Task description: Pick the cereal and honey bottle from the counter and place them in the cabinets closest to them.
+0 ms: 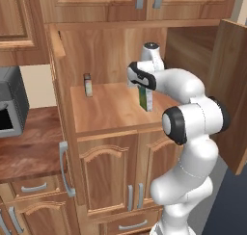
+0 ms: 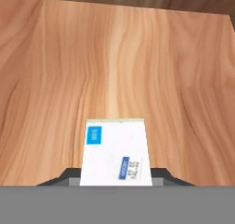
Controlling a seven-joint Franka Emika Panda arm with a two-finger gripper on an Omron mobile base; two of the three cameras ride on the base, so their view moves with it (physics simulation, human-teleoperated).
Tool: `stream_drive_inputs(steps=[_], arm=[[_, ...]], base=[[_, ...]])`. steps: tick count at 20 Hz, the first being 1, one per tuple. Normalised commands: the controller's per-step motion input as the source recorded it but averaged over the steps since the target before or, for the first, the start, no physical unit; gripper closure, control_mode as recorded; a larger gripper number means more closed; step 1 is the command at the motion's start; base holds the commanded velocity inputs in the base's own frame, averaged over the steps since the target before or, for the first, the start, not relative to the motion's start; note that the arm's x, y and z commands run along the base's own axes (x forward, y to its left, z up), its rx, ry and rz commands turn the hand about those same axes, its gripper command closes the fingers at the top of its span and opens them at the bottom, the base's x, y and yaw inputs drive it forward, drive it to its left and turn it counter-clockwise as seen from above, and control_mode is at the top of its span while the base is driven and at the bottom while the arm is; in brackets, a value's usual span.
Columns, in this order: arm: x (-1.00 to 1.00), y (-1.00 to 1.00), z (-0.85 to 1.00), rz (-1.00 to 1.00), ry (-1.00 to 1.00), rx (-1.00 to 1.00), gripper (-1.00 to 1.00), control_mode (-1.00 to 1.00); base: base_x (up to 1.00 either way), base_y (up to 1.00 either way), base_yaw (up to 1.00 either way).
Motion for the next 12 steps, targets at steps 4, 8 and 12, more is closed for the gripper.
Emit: stream_drive_inputs(steps=[4,8,12], arm=[[0.00,0.00,-0.08,0.00,-0.08,0.00,1.00,-1.00],[0.00,0.00,-0.07,0.00,-0.04,-0.01,1.00,-1.00],[0.00,0.00,-0.09,0.00,-0.02,0.00,1.00,-1.00]], base=[[0.00,0.00,0.00],[0.00,0.00,0.00],[0.00,0.00,0.00]])
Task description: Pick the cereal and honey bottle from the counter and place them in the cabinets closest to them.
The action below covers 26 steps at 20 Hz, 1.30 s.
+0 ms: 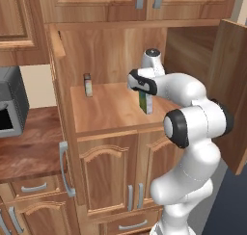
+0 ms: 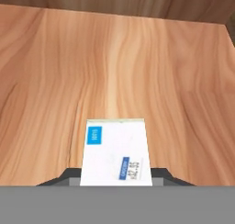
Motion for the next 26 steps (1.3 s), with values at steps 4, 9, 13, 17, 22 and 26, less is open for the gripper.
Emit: stream_drive_inputs(steps=[4,9,13,17,22,26], arm=[[0.00,0.00,-0.02,0.00,0.00,0.00,1.00,-1.00],[0.00,0.00,-0.17,0.00,-0.03,0.00,1.00,-1.00],[0.00,-0.04,-0.11,0.00,-0.05,0.00,1.00,-1.00],[-0.04,-0.12,-0.12,0.00,-0.07,0.02,1.00,-1.00],[-0.03,-0.06,-0.06,0.00,-0.04,0.03,1.00,-1.00],[0.00,0.00,0.00,0.00,0.00,0.00,1.00,-1.00]], base=[[0.00,0.00,0.00],[0.00,0.00,0.00],[0.00,0.00,0.00],[0.00,0.00,0.00],[0.00,0.00,0.00],[0.00,0.00,0.00]])
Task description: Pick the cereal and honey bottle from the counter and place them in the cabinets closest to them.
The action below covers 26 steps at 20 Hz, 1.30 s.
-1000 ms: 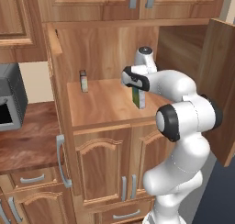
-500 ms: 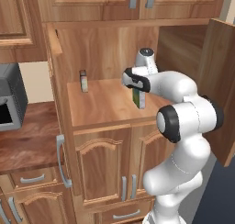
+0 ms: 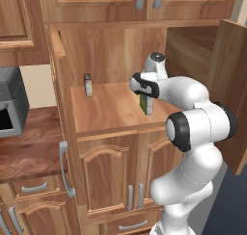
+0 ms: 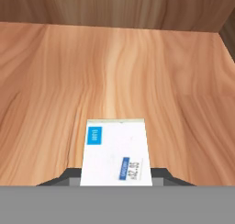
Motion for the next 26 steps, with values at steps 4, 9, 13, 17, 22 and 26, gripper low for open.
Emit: stream_drive_inputs(steps=[4,9,13,17,22,26], arm=[[0.00,0.00,0.00,0.00,0.00,0.00,-1.00,-1.00],[0.00,0.00,0.00,0.00,0.00,0.00,-1.00,-1.00],[0.00,0.00,0.00,0.00,0.00,0.00,-1.00,-1.00],[0.00,0.00,0.00,0.00,0.00,0.00,-1.00,-1.00],[-0.27,0.00,0.12,0.00,0.00,0.01,-1.00,-1.00],[-0.49,0.03,0.23,0.00,0.00,0.01,-1.00,-1.00]], base=[[0.00,0.00,0.00],[0.00,0.00,0.00],[0.00,0.00,0.00],[0.00,0.00,0.00],[0.00,0.00,0.00],[0.00,0.00,0.00]])
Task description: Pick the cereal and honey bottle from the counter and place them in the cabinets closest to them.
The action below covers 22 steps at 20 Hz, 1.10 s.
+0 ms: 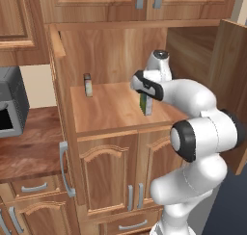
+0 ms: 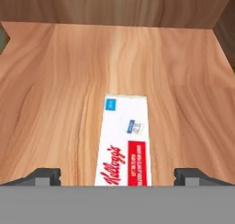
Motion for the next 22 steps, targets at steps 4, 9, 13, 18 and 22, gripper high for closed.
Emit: stream_drive_inputs(steps=[4,9,13,18,22], arm=[[-0.66,0.01,0.21,0.00,0.00,0.02,-1.00,-1.00],[-0.77,0.00,0.17,0.00,0.00,0.01,-1.00,-1.00],[-0.85,0.00,0.19,0.00,0.00,0.00,-1.00,-1.00],[-0.91,0.00,0.19,0.00,0.00,0.00,-1.00,-1.00],[-0.98,0.00,0.07,0.00,-0.03,0.00,-1.00,-1.00]], base=[[0.00,0.00,0.00],[0.00,0.00,0.00],[0.00,0.00,0.00],[0.00,0.00,0.00],[0.00,0.00,0.00]])
